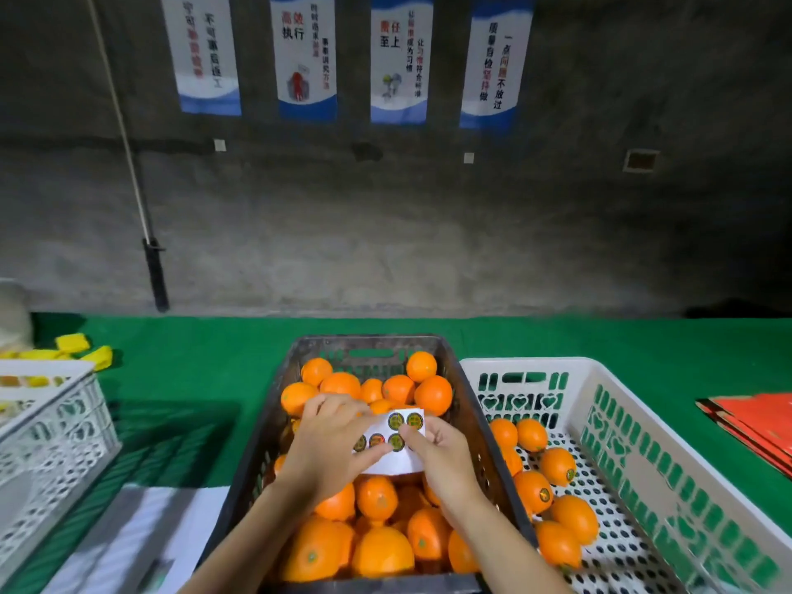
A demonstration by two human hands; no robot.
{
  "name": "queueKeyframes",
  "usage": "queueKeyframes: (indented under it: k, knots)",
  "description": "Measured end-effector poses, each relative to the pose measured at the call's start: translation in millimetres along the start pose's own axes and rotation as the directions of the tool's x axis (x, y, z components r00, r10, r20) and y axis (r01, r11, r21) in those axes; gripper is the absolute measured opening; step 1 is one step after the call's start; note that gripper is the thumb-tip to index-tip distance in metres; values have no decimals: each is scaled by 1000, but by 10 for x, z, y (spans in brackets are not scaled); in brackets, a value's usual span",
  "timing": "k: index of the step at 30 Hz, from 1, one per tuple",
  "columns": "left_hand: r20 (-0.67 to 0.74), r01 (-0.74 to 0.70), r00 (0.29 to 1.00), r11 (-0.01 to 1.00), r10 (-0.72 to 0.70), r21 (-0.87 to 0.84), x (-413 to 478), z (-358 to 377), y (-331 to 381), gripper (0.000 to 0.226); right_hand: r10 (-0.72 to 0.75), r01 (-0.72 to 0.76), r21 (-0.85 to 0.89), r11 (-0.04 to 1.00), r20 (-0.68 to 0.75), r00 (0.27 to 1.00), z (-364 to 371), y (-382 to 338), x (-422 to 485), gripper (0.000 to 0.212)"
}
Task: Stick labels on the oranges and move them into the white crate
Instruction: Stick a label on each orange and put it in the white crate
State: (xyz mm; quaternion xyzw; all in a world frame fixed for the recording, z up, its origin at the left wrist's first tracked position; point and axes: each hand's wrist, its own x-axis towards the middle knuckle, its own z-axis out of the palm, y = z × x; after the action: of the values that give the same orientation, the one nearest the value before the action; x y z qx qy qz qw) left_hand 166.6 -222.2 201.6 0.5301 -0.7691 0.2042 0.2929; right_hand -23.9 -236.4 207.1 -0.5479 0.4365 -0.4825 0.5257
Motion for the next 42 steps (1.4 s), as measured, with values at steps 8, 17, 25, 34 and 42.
queueKeyframes:
  k: [8,17,25,34,42]
  knots:
    - [166,228,964,968,-209,-104,98,-74,155,45,-24,24,35,999,14,1000,8,-14,9,27]
    - [74,286,958,923,-277,-257,56,1,322,38,47,-57,108,993,90,995,10,15,47,21]
    - [78,364,929,851,-362,-380,8,-9,247,23,6,-13,35,999,179,984,2,40,44,24]
    - [59,370,926,869,-372,-328,-26,-39,296,18,-18,18,-3,1000,181,983,21,24,21,28]
    - [-10,367,921,875,-390,-316,-25,-71,273,24,-41,41,5,999,189,981,26,51,17,25]
